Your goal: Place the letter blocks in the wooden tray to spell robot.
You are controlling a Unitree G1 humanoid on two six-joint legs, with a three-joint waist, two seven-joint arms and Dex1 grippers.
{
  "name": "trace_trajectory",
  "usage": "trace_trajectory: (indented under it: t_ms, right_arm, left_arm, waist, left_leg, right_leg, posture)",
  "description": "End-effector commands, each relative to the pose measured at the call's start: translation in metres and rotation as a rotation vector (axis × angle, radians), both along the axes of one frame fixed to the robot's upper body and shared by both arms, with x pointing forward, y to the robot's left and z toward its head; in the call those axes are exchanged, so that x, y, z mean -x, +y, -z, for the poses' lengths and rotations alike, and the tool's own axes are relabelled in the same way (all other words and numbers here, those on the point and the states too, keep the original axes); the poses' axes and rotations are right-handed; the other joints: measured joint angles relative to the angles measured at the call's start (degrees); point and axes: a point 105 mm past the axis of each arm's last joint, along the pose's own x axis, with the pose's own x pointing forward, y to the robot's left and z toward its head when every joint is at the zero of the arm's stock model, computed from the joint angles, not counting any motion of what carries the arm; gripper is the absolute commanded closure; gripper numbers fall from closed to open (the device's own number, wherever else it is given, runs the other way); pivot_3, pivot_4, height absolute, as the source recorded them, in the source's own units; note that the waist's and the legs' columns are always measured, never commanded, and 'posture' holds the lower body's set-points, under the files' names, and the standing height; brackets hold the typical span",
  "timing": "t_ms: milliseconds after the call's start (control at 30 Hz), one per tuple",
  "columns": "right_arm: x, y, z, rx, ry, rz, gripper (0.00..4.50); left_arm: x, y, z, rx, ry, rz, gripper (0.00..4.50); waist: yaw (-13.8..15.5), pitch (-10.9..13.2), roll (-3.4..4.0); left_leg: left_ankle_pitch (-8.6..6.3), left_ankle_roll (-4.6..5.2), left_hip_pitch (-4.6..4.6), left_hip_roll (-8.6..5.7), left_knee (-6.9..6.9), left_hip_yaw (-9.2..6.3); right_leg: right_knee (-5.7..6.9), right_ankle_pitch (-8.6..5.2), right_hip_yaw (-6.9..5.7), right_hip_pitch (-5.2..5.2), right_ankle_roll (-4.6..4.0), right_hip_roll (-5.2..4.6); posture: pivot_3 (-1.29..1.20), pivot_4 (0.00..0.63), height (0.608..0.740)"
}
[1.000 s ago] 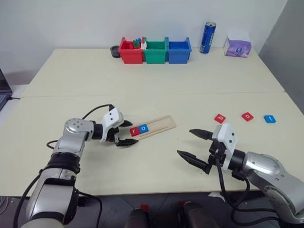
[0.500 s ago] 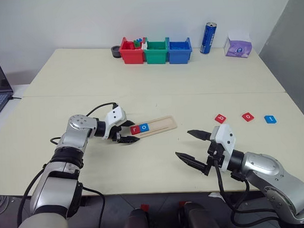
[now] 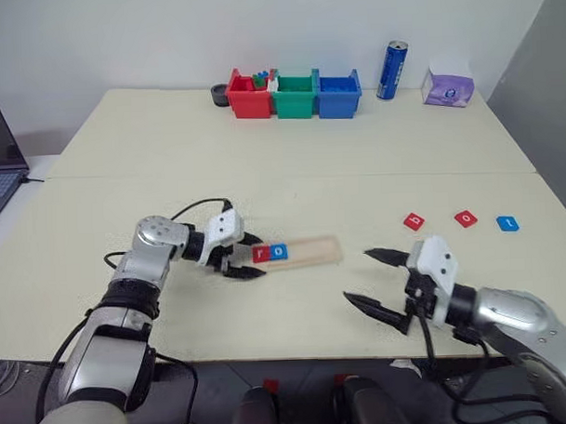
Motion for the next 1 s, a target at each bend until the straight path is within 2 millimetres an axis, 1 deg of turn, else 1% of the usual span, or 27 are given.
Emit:
trace_trajectory:
  t_ms: [33,133,200,433,567,633,700,733,767,1000]
  right_arm:
    - [0.016,-0.006,-0.007,0.021,0.004,-0.046,0.00]
    - [0.014,-0.015,-0.008,0.040,-0.012,-0.006,0.00]
    - [0.011,-0.018,-0.010,0.039,-0.028,0.014,0.00]
    - [0.010,-0.016,-0.009,0.038,-0.038,0.023,0.00]
    - [0.004,-0.017,-0.012,0.022,-0.068,0.049,0.00]
    - [0.004,-0.018,-0.012,0.021,-0.072,0.050,0.00]
    - [0.004,-0.018,-0.012,0.021,-0.071,0.049,0.00]
    - [0.004,-0.018,-0.012,0.020,-0.069,0.048,0.00]
    - [0.004,-0.018,-0.012,0.020,-0.068,0.046,0.00]
    - [0.002,-0.023,-0.012,0.023,-0.063,0.048,0.00]
  left_arm:
    - [0.013,-0.020,0.000,0.009,0.003,0.130,1.13]
    - [0.015,-0.027,-0.001,0.011,-0.003,0.158,1.13]
    - [0.015,-0.029,0.000,0.006,-0.001,0.173,1.13]
    - [0.010,-0.028,0.005,-0.037,-0.009,0.173,1.13]
    - [0.013,-0.024,0.010,-0.064,0.023,0.172,1.13]
    - [0.014,-0.023,0.011,-0.050,0.052,0.153,1.13]
    - [0.012,-0.023,0.010,-0.043,0.050,0.130,0.40]
    - [0.011,-0.023,0.009,-0.042,0.046,0.127,0.11]
    - [0.011,-0.023,0.009,-0.040,0.045,0.122,0.04]
    - [0.016,-0.021,-0.003,0.014,0.049,0.102,0.04]
  waist:
    - [0.07,0.00,0.01]
    - [0.09,0.01,-0.01]
    - [-0.11,0.01,-0.02]
    - [-0.36,0.01,-0.01]
    - [-0.36,0.01,-0.01]
    - [-0.36,0.01,-0.01]
    - [-0.36,0.00,-0.01]
    - [-0.36,0.00,-0.01]
    - [-0.36,0.00,-0.01]
    - [-0.51,0.01,-0.01]
  left_leg:
    - [0.00,0.00,0.02,0.00,0.00,0.01]
    - [0.00,0.00,0.02,-0.01,0.02,0.01]
    - [0.00,0.01,0.06,-0.01,0.06,0.02]
    - [0.00,0.01,0.09,0.00,0.06,0.00]
    - [0.00,0.01,0.10,0.00,0.06,0.01]
    - [0.00,0.01,0.10,0.00,0.06,0.01]
    - [0.00,0.01,0.11,0.00,0.06,0.00]
    - [0.00,0.01,0.11,0.00,0.06,0.01]
    - [0.00,0.01,0.11,0.00,0.06,0.00]
    - [0.00,0.01,0.12,0.02,0.05,0.00]
  right_leg:
    - [0.02,0.00,0.02,0.00,0.00,0.00]
    - [0.05,0.00,0.02,0.01,0.01,0.02]
    - [0.12,0.00,0.04,0.01,0.02,0.05]
    - [0.16,0.00,0.06,0.01,0.03,0.11]
    - [0.17,0.00,0.06,0.01,0.02,0.11]
    - [0.17,0.00,0.06,0.01,0.02,0.11]
    - [0.17,0.00,0.06,0.01,0.02,0.11]
    - [0.18,0.00,0.06,0.01,0.02,0.11]
    - [0.18,0.00,0.06,0.01,0.02,0.11]
    - [0.18,0.00,0.08,0.01,0.02,0.12]
  posture:
    - [0.00,0.150,0.740]
    - [0.00,0.150,0.740]
    - [0.00,0.150,0.740]
    - [0.00,0.150,0.740]
    - [0.00,0.150,0.740]
    - [0.00,0.150,0.740]
    - [0.00,0.150,0.740]
    - [0.00,0.150,0.740]
    - [0.00,0.150,0.740]
    - [0.00,0.150,0.740]
